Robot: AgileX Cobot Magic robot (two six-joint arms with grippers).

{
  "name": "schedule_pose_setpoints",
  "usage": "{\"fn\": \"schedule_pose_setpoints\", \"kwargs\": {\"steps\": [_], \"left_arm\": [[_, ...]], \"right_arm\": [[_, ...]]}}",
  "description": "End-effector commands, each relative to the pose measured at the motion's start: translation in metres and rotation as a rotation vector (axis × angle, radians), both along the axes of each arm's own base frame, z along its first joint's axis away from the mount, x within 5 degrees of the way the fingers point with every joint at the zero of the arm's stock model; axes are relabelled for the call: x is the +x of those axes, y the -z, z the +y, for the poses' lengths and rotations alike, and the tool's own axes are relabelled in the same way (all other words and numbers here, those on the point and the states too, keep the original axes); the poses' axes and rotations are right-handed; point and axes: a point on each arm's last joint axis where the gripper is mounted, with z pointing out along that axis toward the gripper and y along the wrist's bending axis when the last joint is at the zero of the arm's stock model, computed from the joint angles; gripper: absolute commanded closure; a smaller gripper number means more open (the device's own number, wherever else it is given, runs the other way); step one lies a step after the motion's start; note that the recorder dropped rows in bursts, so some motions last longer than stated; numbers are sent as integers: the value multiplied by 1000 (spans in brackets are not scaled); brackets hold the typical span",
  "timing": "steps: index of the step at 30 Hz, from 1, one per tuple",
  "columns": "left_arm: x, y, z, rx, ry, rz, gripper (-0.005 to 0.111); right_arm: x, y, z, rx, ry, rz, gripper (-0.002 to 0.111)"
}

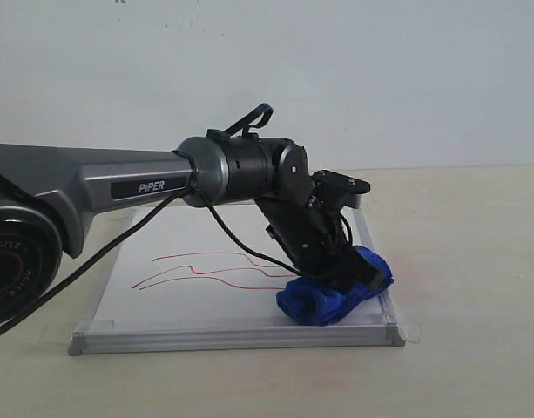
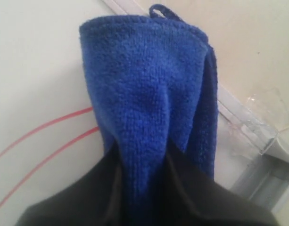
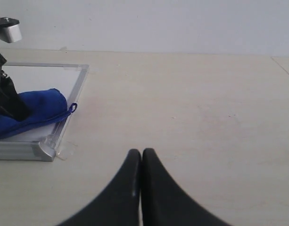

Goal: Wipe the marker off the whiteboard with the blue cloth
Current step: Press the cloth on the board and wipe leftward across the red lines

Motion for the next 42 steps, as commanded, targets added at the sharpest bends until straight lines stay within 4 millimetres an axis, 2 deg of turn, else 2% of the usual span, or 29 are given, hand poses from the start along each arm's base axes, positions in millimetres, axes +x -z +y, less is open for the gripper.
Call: {"fn": "schedule_pose_setpoints", "kwargs": {"steps": [1, 5, 11, 14, 18, 25, 29, 36, 42], "left_arm": [[11, 31, 20, 159, -89, -29, 103], [22, 28, 38, 215, -126, -69, 103], [36, 29, 74, 238, -202, -25, 103], [37, 29, 82, 238, -224, 5, 103], [33, 30, 73, 185, -231, 42, 103], [8, 29, 28, 84, -97, 111, 103], [-6, 30, 13, 103, -70, 159, 103], [-17, 31, 13, 158, -48, 242, 103], [-14, 35, 37, 206, -73, 291, 103]], "right_arm": [[0, -1, 0, 0, 5, -8, 108], [0, -1, 0, 0, 5, -8, 108], [0, -1, 0, 0, 5, -8, 108], [0, -1, 0, 0, 5, -8, 108], [0, -1, 0, 0, 5, -8, 108], [0, -1, 0, 0, 5, -8, 108], [0, -1, 0, 0, 5, -8, 108], [0, -1, 0, 0, 5, -8, 108], [0, -1, 0, 0, 5, -8, 108]]}}
